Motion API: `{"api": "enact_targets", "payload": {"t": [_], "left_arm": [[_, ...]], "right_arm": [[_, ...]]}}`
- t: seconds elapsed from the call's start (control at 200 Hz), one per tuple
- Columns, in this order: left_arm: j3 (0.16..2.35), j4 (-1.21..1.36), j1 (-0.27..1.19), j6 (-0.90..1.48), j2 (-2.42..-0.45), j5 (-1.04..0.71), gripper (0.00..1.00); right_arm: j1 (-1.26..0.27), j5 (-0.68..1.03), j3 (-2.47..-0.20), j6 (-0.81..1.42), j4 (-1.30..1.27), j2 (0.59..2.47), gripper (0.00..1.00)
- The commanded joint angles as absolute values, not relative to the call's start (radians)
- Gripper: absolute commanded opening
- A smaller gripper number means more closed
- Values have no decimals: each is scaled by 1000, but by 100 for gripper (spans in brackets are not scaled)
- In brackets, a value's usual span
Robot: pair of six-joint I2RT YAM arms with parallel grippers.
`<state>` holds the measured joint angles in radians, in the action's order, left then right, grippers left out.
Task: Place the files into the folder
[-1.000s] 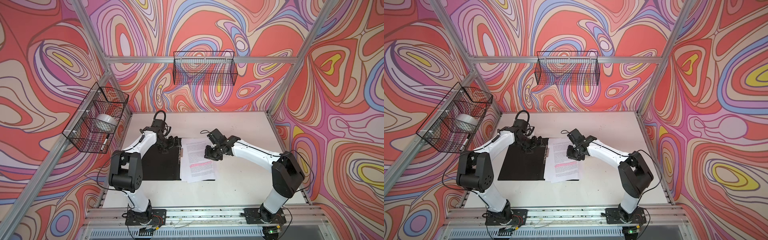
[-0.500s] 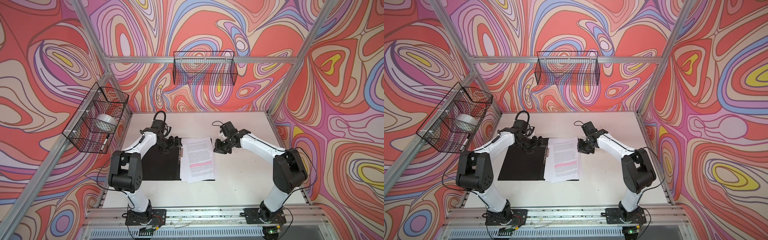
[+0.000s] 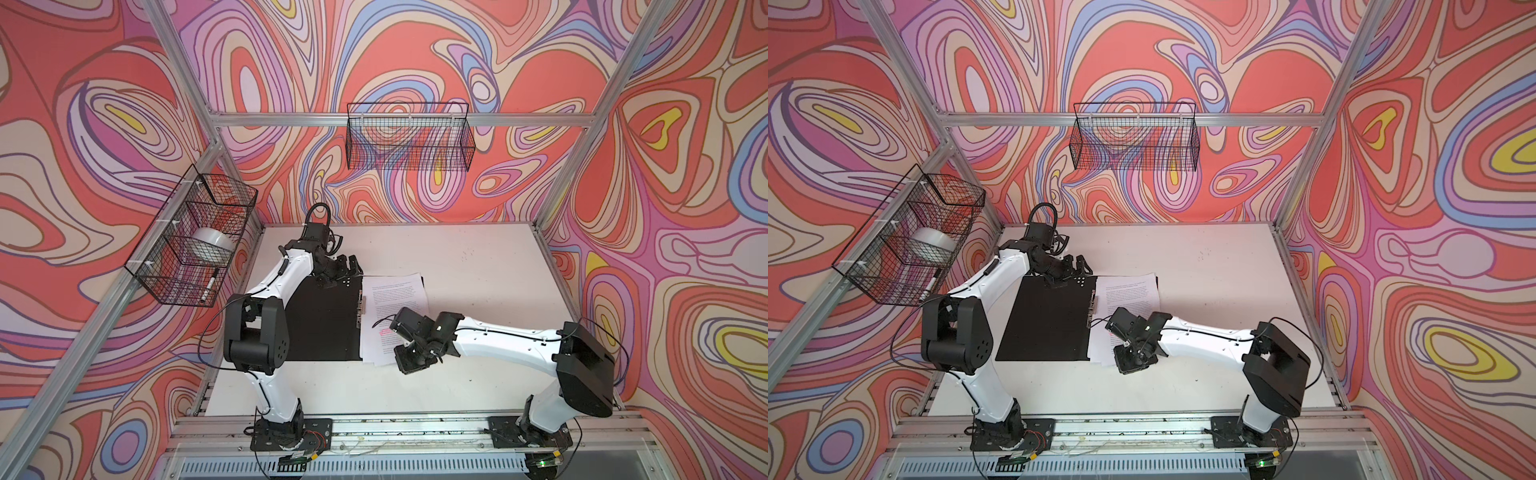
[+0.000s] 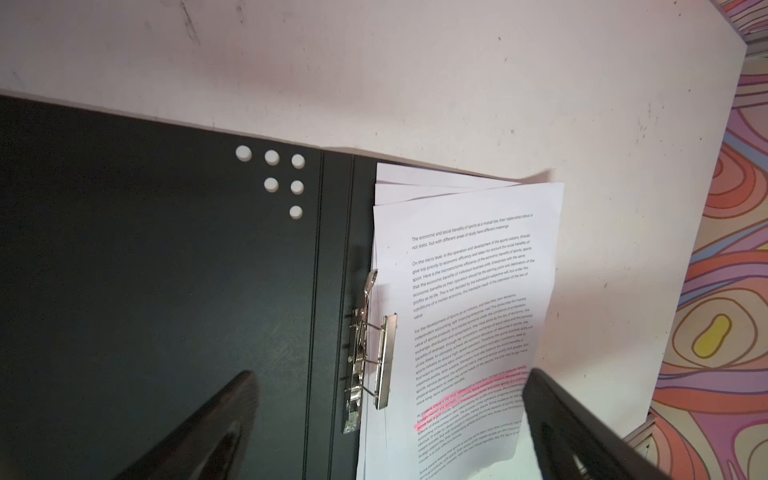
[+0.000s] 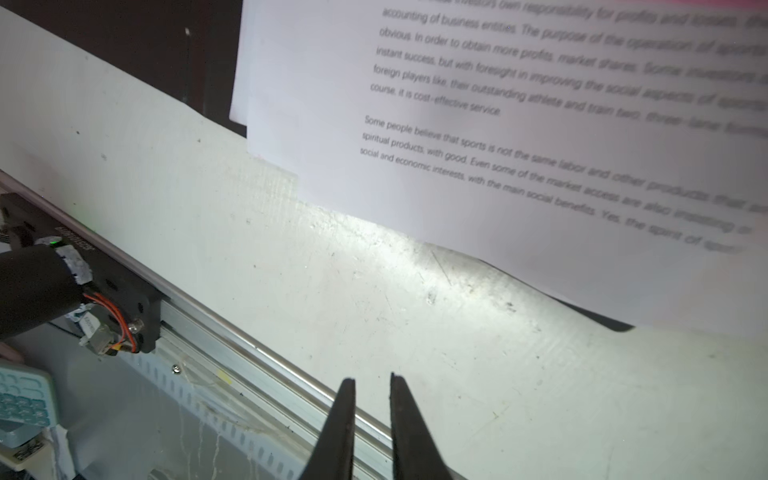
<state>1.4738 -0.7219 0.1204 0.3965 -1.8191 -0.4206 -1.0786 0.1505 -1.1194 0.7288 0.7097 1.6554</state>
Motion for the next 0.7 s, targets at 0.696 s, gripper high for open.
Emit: {"api": "enact_targets", "payload": {"t": [0.696], "left_arm": [[1508, -748, 100, 449, -1876, -456, 100]], "right_arm": [[-1137, -6, -1348, 707, 698, 2019, 18]]}}
